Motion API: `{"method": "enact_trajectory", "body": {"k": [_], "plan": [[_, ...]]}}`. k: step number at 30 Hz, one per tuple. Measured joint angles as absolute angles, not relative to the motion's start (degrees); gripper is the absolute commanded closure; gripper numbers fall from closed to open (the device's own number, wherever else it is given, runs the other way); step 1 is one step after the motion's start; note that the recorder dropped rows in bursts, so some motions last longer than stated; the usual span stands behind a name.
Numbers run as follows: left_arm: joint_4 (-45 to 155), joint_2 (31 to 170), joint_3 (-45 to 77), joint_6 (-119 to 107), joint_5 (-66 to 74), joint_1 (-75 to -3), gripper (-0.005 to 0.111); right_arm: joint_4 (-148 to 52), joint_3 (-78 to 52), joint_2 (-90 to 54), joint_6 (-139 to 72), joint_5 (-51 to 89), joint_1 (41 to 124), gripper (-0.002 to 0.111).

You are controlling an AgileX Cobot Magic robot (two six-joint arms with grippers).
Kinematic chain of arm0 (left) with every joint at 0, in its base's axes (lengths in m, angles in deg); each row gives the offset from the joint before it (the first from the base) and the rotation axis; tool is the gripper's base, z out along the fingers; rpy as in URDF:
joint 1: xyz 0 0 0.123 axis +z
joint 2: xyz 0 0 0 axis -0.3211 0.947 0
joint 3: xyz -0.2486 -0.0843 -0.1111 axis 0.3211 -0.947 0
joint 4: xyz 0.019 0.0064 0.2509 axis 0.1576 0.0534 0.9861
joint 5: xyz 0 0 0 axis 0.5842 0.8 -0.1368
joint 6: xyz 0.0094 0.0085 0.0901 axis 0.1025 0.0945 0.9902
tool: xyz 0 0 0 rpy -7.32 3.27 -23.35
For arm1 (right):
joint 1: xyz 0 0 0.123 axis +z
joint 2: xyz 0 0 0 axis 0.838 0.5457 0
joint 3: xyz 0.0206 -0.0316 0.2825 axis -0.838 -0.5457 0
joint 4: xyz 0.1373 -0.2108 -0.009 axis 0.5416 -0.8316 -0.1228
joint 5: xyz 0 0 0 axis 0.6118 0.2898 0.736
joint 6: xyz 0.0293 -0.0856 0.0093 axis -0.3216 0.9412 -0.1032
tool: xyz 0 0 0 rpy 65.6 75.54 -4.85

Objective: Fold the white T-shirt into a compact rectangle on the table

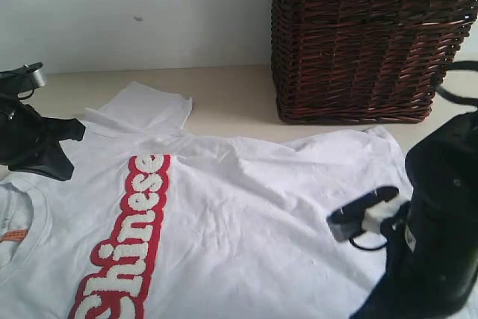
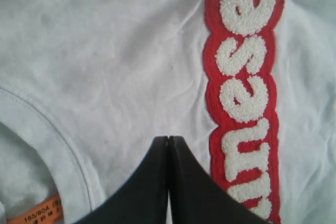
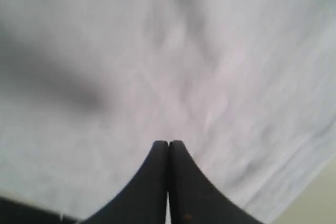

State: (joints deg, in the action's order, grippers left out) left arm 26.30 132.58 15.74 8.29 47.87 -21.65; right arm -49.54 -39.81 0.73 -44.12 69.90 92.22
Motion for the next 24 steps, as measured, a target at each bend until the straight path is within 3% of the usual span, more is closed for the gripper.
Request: {"method": "enact_trajectory", "body": {"k": [5, 10, 14, 24], "plan": [[25.4, 132.6, 15.7, 8.8, 48.6, -21.7, 0.107, -62.8, -38.6, -2.4, -56.8, 53.6, 91.3, 0.108], [25.1, 132.6, 15.7, 9.6, 49.5, -22.8, 0.107, -71.6, -38.3, 3.9, -67.1, 50.6, 87.7, 0.108], [24.9, 132.6, 15.7, 10.5, 49.9, -24.4, 0.107, -69.6, -38.2, 10.3, -65.6, 51.2, 86.8, 0.108], [24.8, 132.6, 15.7, 11.4, 48.7, -24.5, 0.107, -58.7, -40.5, 9.4, -49.2, 49.4, 86.4, 0.108]]}}
